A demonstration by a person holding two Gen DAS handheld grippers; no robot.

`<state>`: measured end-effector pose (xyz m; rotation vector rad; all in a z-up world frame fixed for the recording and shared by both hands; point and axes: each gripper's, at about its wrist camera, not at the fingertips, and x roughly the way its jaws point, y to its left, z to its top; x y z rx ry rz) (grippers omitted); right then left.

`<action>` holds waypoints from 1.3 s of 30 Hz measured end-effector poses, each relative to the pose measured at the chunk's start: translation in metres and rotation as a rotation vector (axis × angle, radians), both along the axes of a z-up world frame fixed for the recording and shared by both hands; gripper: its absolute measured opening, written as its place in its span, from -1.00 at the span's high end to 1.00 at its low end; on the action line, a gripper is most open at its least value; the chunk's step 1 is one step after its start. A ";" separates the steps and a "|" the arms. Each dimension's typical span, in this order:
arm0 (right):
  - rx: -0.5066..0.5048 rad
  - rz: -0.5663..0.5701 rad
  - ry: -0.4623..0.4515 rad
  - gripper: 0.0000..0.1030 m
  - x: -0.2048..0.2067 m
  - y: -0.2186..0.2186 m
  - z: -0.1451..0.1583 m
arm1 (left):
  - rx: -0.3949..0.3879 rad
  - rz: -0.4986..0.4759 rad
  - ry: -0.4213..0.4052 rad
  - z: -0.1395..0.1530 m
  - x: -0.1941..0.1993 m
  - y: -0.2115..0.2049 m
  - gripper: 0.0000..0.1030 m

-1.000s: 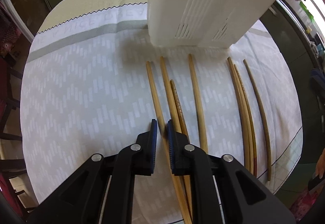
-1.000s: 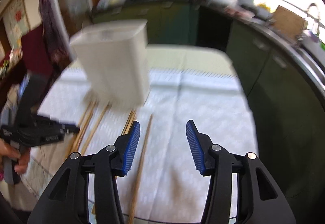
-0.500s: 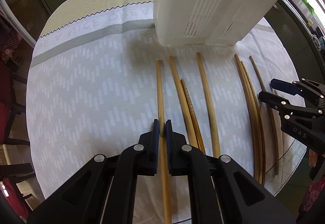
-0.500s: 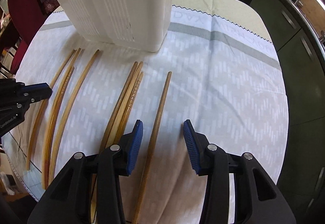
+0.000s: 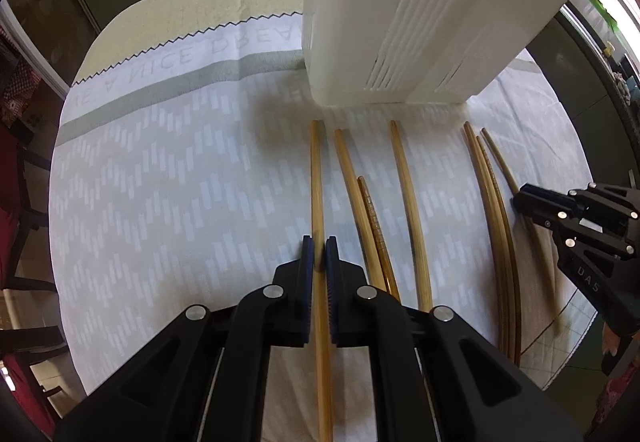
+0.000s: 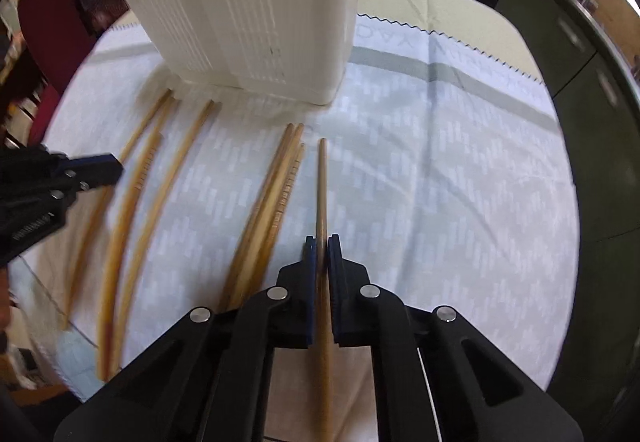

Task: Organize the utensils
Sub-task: 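Lift the chopstick upright with the right gripper and drop it into the caddy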

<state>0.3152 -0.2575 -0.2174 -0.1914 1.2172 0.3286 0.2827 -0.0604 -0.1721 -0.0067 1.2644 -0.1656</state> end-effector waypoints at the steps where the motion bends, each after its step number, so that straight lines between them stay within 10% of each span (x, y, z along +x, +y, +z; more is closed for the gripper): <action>1: 0.008 -0.002 -0.012 0.88 -0.001 -0.001 0.003 | -0.010 0.005 -0.012 0.003 -0.001 0.003 0.88; 15: 0.246 -0.011 -0.334 0.87 -0.056 -0.042 0.140 | -0.062 -0.018 -0.288 0.112 -0.054 0.024 0.88; 39: 0.422 0.004 -0.573 0.87 -0.055 -0.063 0.320 | -0.135 -0.084 -0.546 0.278 -0.053 -0.004 0.89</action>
